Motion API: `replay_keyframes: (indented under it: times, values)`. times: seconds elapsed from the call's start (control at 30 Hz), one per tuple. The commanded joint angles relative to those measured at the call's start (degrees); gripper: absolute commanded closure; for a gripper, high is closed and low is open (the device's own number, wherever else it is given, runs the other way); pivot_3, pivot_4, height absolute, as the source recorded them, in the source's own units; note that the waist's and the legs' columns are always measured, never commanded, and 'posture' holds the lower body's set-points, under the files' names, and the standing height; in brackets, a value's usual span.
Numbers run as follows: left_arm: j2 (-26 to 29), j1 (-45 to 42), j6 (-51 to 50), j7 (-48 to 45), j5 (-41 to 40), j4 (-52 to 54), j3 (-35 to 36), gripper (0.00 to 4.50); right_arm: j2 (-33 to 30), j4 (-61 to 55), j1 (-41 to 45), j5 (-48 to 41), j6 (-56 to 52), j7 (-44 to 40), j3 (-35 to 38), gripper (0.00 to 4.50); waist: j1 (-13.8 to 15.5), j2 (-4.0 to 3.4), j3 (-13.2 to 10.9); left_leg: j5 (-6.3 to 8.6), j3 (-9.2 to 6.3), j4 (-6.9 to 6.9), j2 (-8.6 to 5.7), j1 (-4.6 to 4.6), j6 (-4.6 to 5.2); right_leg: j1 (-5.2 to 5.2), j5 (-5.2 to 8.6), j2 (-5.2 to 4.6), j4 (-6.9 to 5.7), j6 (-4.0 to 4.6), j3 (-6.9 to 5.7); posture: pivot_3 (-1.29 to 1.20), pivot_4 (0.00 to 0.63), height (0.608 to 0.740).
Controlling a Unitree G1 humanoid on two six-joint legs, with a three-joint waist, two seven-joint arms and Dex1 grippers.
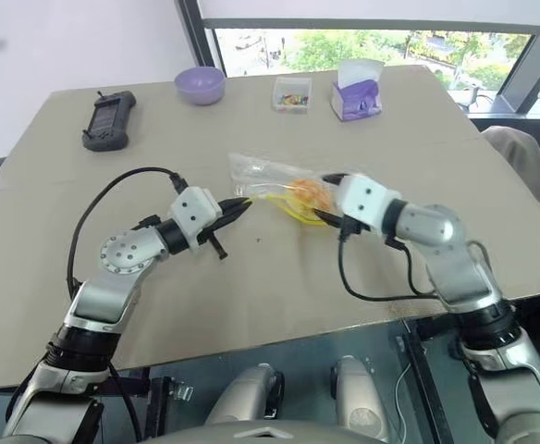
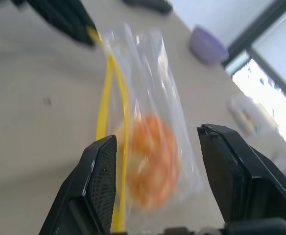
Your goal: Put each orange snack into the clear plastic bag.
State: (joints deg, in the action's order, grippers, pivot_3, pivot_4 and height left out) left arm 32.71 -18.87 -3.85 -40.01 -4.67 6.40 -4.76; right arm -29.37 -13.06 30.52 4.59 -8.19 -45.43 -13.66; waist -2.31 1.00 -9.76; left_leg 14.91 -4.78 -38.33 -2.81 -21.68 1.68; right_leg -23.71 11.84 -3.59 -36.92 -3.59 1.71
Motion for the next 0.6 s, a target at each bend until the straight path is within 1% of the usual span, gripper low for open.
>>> replay_keyframes:
  times: [0.03,0.1,0.13,0.17,0.2,0.23,0.5,0.6]
  values:
    - [0.4,-1.6,1.3,-0.7,-0.1,1.8,0.7,4.5,3.6,1.6,3.2,3.9,1.7,2.3,-5.0,1.64,0.1,0.0,0.0,0.0,-0.02,0.02,-0.01,-0.05,0.0,-0.05,-0.01,-0.01,0.0,0.02,-0.02,0.0,0.15,0.74]
    - [0.5,-1.8,1.3,-0.8,0.0,1.6,0.7,4.5,6.1,4.5,5.2,5.5,2.3,3.7,-6.8,1.64,0.3,-0.01,0.0,0.0,-0.04,0.03,-0.04,-0.12,-0.02,-0.11,-0.02,-0.06,0.0,0.03,-0.04,0.0,0.15,0.74]
    - [0.5,-1.8,1.3,-0.9,0.0,1.6,0.7,4.5,6.8,5.5,5.8,5.9,2.9,4.0,-7.2,1.87,0.4,0.0,0.0,0.0,-0.03,0.03,-0.08,-0.16,-0.02,-0.14,-0.02,-0.1,0.0,0.03,-0.04,0.0,0.15,0.74]
    - [0.6,-1.9,1.3,-0.9,0.1,1.6,0.7,4.5,7.2,6.3,6.3,6.4,3.5,4.2,-7.5,2.24,0.6,-0.01,0.0,-0.01,-0.04,0.02,-0.11,-0.22,-0.03,-0.19,-0.02,-0.14,0.0,0.03,-0.04,0.0,0.15,0.74]
    - [0.6,-1.8,1.3,-1.0,0.1,1.7,0.7,4.5,7.4,7.0,6.7,7.0,4.2,4.4,-7.8,2.39,0.7,-0.01,0.0,-0.03,-0.05,0.03,-0.15,-0.3,-0.08,-0.25,-0.02,-0.19,0.05,0.03,-0.06,0.0,0.15,0.74]
    - [0.7,-1.7,1.2,-1.0,0.1,1.9,0.8,4.5,7.6,7.9,7.3,8.1,5.2,5.1,-8.2,2.39,0.8,0.0,0.0,-0.12,-0.06,0.03,-0.17,-0.36,-0.23,-0.29,-0.02,-0.2,0.1,0.03,-0.07,0.0,0.15,0.74]
    - [1.0,-0.1,-0.1,-0.4,0.1,4.6,1.4,4.5,9.3,12.9,9.4,11.3,10.2,6.0,-10.0,2.39,1.2,-0.01,0.0,-0.11,-0.04,0.23,-0.14,-0.43,-0.25,-0.46,-0.01,-0.18,0.16,0.04,-0.07,0.0,0.15,0.74]
    - [1.0,0.2,-0.8,-0.3,-0.1,5.2,1.5,4.5,9.6,13.7,9.8,11.9,11.4,6.2,-10.1,3.13,1.2,-0.01,0.0,-0.11,-0.03,0.23,-0.14,-0.42,-0.23,-0.45,-0.01,-0.18,0.15,0.03,-0.05,0.0,0.15,0.74]
